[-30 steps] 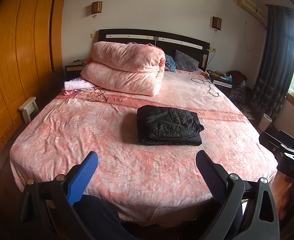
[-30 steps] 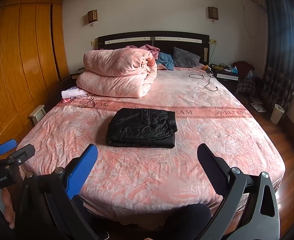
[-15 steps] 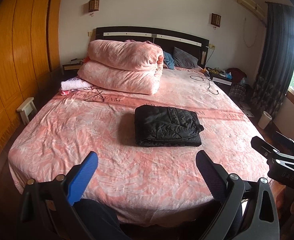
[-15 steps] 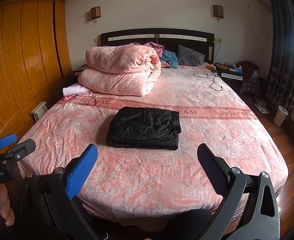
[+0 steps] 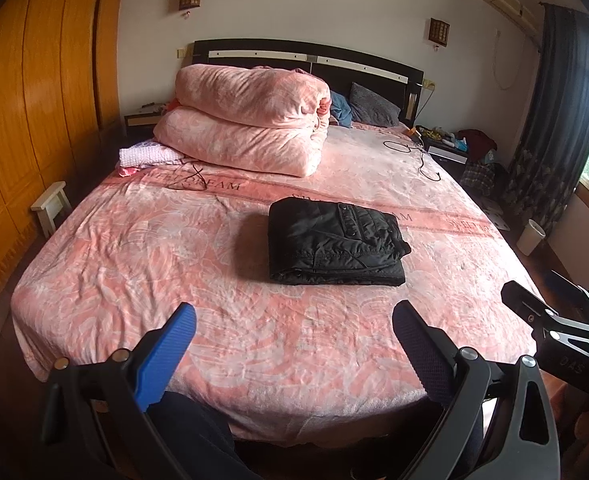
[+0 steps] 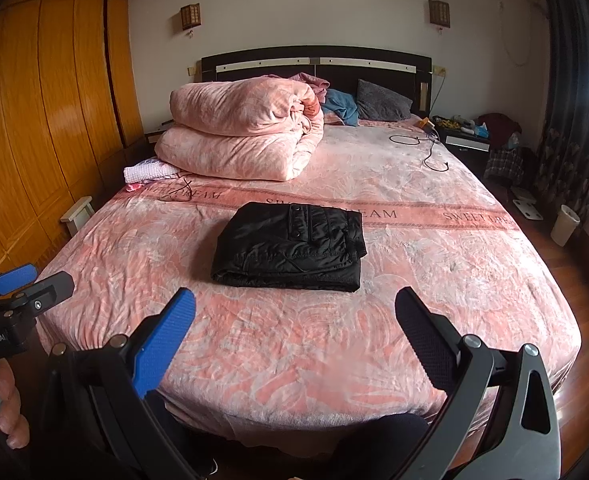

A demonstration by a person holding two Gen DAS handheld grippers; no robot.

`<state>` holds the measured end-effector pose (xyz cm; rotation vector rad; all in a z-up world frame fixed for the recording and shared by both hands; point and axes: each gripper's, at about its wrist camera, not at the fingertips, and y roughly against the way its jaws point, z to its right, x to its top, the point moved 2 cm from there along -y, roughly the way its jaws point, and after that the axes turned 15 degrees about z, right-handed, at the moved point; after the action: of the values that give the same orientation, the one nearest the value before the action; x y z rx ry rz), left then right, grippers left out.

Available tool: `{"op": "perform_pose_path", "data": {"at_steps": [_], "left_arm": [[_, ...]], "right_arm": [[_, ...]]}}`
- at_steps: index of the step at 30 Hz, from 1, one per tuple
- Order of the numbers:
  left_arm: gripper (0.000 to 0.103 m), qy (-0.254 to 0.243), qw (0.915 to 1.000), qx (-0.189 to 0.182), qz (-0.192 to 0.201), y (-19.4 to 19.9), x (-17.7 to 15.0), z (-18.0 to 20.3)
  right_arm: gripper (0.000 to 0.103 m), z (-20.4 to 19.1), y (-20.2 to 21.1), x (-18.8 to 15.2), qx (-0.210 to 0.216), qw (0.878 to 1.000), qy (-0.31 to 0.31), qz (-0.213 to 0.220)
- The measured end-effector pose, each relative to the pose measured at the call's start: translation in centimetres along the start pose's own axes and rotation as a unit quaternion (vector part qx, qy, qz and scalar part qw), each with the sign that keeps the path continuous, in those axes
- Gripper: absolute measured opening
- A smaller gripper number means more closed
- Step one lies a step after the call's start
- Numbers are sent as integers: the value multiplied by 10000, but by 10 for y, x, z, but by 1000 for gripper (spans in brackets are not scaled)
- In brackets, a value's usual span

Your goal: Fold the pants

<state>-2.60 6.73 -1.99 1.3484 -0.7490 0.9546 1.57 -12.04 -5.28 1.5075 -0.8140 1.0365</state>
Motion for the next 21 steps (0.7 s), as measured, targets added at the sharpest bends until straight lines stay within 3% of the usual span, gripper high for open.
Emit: {"op": "perform_pose_path", "data": {"at_steps": [10,21], "left_arm": [[99,-147,9987,88,472,8,14,4],[99,-189,9983,32,543,12,19,6]], "right_arm": [[100,5,-4,-3,-51,9999,-88,-32],[100,5,-2,1,-96,9999,-83,20]]}}
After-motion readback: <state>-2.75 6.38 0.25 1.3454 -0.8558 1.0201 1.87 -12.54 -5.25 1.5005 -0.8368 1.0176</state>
